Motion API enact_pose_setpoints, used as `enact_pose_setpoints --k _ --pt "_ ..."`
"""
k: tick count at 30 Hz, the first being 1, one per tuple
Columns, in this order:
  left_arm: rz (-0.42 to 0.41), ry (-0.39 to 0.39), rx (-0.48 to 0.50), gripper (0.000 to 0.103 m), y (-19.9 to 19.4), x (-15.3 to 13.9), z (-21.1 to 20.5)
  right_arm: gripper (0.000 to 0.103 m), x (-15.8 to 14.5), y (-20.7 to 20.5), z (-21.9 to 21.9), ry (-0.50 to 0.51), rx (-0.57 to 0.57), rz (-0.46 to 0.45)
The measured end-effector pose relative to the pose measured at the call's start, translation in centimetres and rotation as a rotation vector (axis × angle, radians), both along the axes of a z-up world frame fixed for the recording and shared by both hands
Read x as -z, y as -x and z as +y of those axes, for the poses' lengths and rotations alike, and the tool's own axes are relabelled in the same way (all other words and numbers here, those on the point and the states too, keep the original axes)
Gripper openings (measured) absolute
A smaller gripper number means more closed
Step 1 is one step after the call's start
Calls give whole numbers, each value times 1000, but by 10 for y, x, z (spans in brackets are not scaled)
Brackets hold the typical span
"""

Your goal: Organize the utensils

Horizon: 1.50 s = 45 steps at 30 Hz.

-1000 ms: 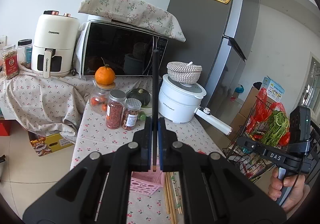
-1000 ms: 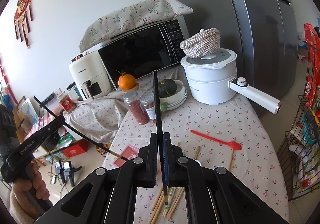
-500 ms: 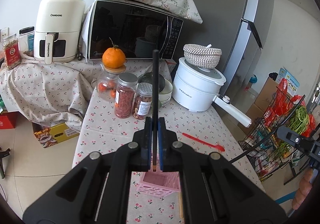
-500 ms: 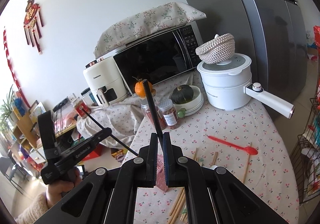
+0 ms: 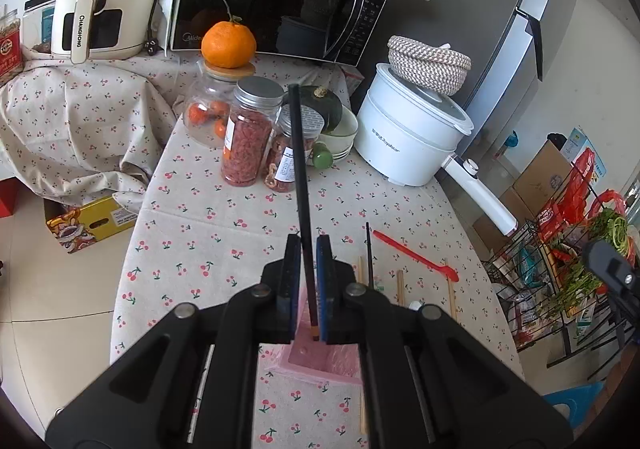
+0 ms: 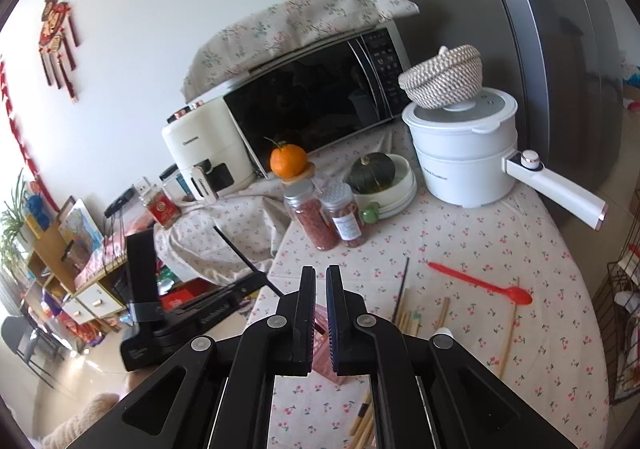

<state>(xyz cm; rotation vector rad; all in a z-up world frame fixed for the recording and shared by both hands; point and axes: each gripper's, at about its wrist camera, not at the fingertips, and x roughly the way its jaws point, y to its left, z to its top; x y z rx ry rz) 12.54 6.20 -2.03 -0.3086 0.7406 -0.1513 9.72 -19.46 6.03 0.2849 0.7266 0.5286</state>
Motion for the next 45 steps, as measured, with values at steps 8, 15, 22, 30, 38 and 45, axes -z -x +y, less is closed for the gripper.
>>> enact_pose_setpoints --k 8,15,22,30,38,45 --pt "19 35 16 7 -1 -1 4 29 84 -84 11 102 9 288" --pt "33 71 7 12 2 -3 10 33 151 -149 48 133 -18 429" --pt "-6 59 9 22 12 -16 13 33 189 -190 82 271 -15 401" --pt "-4 88 22 22 19 -18 15 9 203 -188 111 481 -44 269" --pt "-18 63 15 22 27 -20 20 6 150 -155 71 302 -27 228" --pt "-31 71 14 22 37 -23 25 5 62 -79 41 200 0 66"
